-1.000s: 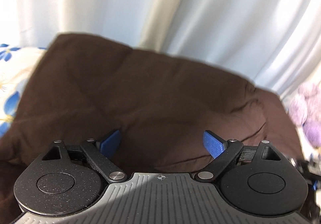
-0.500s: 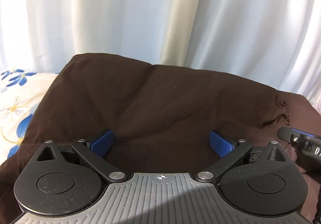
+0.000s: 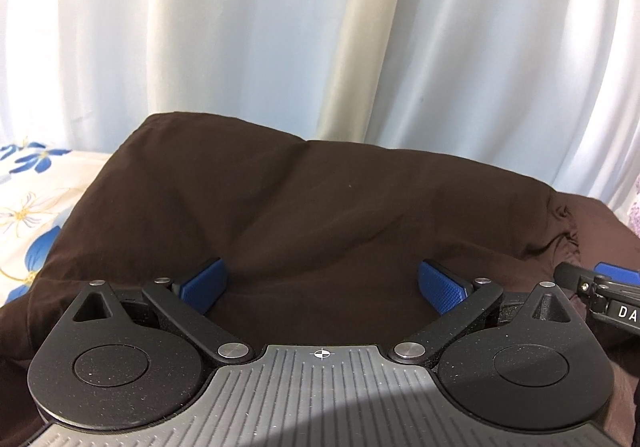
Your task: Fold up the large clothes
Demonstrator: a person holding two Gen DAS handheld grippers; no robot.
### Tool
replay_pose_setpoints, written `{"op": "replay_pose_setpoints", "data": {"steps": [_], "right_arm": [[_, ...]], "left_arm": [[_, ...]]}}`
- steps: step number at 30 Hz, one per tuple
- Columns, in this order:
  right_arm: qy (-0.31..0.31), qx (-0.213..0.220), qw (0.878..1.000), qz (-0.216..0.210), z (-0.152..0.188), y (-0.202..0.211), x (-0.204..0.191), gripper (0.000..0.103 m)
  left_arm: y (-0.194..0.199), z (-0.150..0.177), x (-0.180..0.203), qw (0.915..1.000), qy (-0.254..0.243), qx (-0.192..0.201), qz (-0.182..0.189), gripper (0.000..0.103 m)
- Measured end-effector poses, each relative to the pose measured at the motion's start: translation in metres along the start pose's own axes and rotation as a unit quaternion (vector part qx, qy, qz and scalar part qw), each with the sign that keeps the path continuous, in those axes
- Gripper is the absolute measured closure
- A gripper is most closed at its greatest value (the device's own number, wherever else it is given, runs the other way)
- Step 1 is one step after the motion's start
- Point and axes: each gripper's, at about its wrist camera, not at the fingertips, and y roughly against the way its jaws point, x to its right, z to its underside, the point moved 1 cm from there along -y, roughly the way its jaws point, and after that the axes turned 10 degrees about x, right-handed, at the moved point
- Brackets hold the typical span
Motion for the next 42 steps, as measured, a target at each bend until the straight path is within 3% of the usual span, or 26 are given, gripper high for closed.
{"op": "replay_pose_setpoints", "data": {"steps": [3, 7, 8, 10, 14, 16, 21, 27, 30, 34, 38, 42], "right_arm": [[0.004, -0.004, 1.0, 0.002, 0.001, -0.002, 0.0, 0.038], [0.036, -0.01, 0.999, -0.019, -0.011, 0.003, -0.008, 0.062], [0.04, -0.007, 0.999, -0.01, -0.015, 0.01, -0.007, 0.065], [0.044, -0.001, 0.999, 0.007, -0.018, 0.021, -0.001, 0.081], [0.069, -0.05, 0.996, 0.017, 0.002, 0.01, 0.006, 0.096], [0.076, -0.061, 0.995, 0.018, 0.012, 0.003, 0.007, 0.096], [0.086, -0.079, 0.993, 0.012, -0.001, 0.006, 0.006, 0.097], [0.05, 0.001, 0.999, -0.014, -0.023, 0.049, 0.003, 0.097], [0.054, -0.016, 0.998, -0.027, -0.025, 0.034, -0.01, 0.097], [0.048, -0.071, 0.996, -0.016, -0.013, 0.001, -0.026, 0.096], [0.139, -0.1, 0.985, -0.017, -0.015, -0.007, -0.046, 0.094], [0.066, -0.131, 0.988, -0.051, -0.032, 0.015, -0.023, 0.094]], "left_arm": [[0.003, -0.004, 0.001, 0.9999, -0.011, -0.006, -0.003, 0.0], [0.019, -0.015, -0.004, 0.9975, -0.05, -0.009, -0.049, 0.0], [0.022, -0.016, -0.01, 0.9976, -0.049, -0.01, -0.049, 0.0], [0.022, -0.015, -0.021, 0.9966, -0.052, -0.019, -0.061, 0.0], [0.012, -0.009, -0.035, 0.9946, -0.051, -0.04, -0.08, 0.0], [0.007, -0.007, -0.035, 0.9943, -0.051, -0.046, -0.081, 0.0], [0.013, -0.015, -0.032, 0.9927, -0.057, -0.065, -0.084, 0.0], [0.027, -0.017, -0.027, 0.9904, -0.066, -0.075, -0.096, 0.0], [0.028, -0.015, -0.022, 0.9885, -0.075, -0.081, -0.103, 0.0], [0.029, -0.012, -0.021, 0.9875, -0.088, -0.089, -0.096, 0.0], [0.034, -0.01, -0.021, 0.9828, -0.109, -0.108, -0.103, 0.0], [0.086, -0.02, -0.036, 0.9874, -0.051, -0.128, -0.078, 0.0]]}}
